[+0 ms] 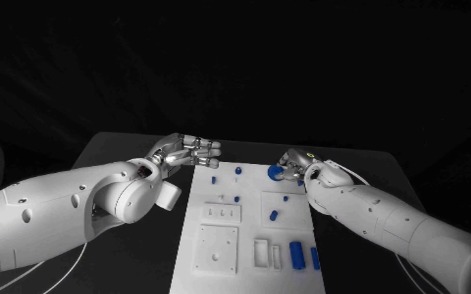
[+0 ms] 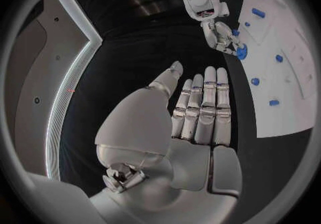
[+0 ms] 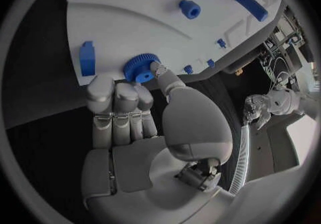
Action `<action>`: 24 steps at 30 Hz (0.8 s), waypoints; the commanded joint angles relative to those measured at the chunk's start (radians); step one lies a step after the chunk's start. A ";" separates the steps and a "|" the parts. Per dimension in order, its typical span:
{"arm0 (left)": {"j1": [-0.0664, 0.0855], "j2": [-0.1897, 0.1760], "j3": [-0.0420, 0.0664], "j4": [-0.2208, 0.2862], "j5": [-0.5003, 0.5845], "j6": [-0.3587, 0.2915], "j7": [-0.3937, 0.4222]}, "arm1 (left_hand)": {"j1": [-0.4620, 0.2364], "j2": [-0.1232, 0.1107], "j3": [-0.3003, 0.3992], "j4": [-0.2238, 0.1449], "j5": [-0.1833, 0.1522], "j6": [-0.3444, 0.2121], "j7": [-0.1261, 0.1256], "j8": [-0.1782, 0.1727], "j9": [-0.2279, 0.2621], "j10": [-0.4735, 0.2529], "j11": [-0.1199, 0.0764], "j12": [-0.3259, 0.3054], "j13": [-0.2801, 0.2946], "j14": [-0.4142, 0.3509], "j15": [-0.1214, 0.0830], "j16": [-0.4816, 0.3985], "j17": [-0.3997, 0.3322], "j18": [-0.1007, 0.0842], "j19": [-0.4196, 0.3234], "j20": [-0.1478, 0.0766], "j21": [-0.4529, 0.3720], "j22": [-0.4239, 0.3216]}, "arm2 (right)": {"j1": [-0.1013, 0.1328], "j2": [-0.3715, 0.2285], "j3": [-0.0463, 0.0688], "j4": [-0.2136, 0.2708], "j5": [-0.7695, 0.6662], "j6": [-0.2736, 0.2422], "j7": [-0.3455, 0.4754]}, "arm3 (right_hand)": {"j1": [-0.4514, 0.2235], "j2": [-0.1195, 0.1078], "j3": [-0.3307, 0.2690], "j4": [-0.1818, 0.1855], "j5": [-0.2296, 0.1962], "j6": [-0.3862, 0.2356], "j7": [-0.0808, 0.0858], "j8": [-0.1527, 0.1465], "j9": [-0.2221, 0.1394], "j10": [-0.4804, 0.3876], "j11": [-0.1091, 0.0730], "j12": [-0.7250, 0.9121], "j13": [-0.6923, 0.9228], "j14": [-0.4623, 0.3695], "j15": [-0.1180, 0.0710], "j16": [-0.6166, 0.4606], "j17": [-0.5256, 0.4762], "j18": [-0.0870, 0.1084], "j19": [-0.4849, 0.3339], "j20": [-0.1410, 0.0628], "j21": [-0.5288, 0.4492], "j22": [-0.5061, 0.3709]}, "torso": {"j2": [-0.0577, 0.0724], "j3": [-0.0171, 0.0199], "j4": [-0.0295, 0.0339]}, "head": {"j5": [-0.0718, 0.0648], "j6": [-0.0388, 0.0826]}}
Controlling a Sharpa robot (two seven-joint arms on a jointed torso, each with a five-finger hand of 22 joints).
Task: Assemble the parts on the task board
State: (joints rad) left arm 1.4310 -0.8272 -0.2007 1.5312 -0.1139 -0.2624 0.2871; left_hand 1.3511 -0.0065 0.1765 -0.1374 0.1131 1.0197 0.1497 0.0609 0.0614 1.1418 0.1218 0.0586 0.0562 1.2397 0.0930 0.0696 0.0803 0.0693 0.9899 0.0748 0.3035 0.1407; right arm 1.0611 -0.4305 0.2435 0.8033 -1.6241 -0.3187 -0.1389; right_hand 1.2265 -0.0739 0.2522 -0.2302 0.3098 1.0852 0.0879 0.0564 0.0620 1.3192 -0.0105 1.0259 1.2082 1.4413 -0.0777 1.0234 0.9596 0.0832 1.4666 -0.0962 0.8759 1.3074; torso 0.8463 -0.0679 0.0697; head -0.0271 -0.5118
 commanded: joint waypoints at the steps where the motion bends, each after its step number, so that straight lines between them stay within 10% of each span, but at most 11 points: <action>1: 0.001 0.001 0.001 0.001 -0.004 0.016 0.005 | -0.004 -0.001 -0.004 -0.003 0.000 -0.006 -0.003 0.003 0.001 -0.006 0.000 0.000 0.002 -0.004 -0.001 -0.004 -0.001 -0.001 0.006 0.001 0.003 -0.001 | -0.007 0.003 -0.007 0.009 -0.079 -0.009 -0.012 | -0.007 0.000 0.020 -0.004 -0.010 0.051 -0.005 0.005 0.002 0.003 -0.009 0.009 0.003 0.003 -0.006 0.007 0.002 -0.008 0.020 -0.006 0.010 0.106 | -0.002 0.0009 0.0009 | 0.000 -0.003; 10: 0.001 -0.002 0.001 0.005 -0.004 0.014 0.006 | -0.004 -0.001 -0.004 -0.003 0.000 -0.006 -0.003 0.003 0.001 -0.006 0.000 0.000 0.002 -0.004 -0.001 -0.004 -0.001 -0.001 0.006 0.001 0.003 -0.001 | -0.007 -0.007 -0.018 0.070 -0.161 -0.097 -0.027 | -0.018 -0.023 0.091 0.010 -0.004 0.083 -0.013 0.006 0.002 0.015 -0.014 0.020 0.012 0.003 -0.010 0.013 0.002 -0.011 0.021 -0.010 0.039 0.110 | -0.002 0.0018 0.0001 | 0.001 0.000; 24: 0.001 -0.013 0.001 0.014 -0.004 0.009 0.006 | -0.004 -0.001 -0.004 -0.003 0.000 -0.006 -0.003 0.003 0.001 -0.006 0.000 0.000 0.002 -0.004 -0.001 -0.004 -0.001 -0.001 0.006 0.001 0.003 -0.001 | -0.007 -0.033 -0.020 0.253 -0.223 -0.192 -0.085 | 0.005 -0.048 0.092 0.073 -0.109 0.095 -0.018 0.006 0.002 0.024 -0.016 0.023 0.016 0.004 -0.013 0.016 -0.003 -0.014 0.024 -0.013 0.057 0.113 | -0.002 0.0014 -0.0005 | 0.005 0.006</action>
State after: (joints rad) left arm 1.4312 -0.8409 -0.2008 1.5410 -0.1154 -0.2621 0.2868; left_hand 1.3511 -0.0065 0.1765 -0.1374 0.1131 1.0197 0.1497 0.0609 0.0614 1.1418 0.1218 0.0586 0.0562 1.2397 0.0930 0.0696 0.0803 0.0693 0.9899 0.0748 0.3034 0.1409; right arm 1.0542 -0.4628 0.2244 1.0453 -1.8013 -0.4661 -0.1946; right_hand 1.2266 -0.1164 0.3450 -0.1613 0.2051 1.1399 0.0697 0.0576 0.0621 1.3406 -0.0248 1.0444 1.2236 1.4450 -0.0858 1.0354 0.9577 0.0833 1.4667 -0.1036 0.9278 1.3081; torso 0.8432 -0.0665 0.0686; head -0.0225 -0.5070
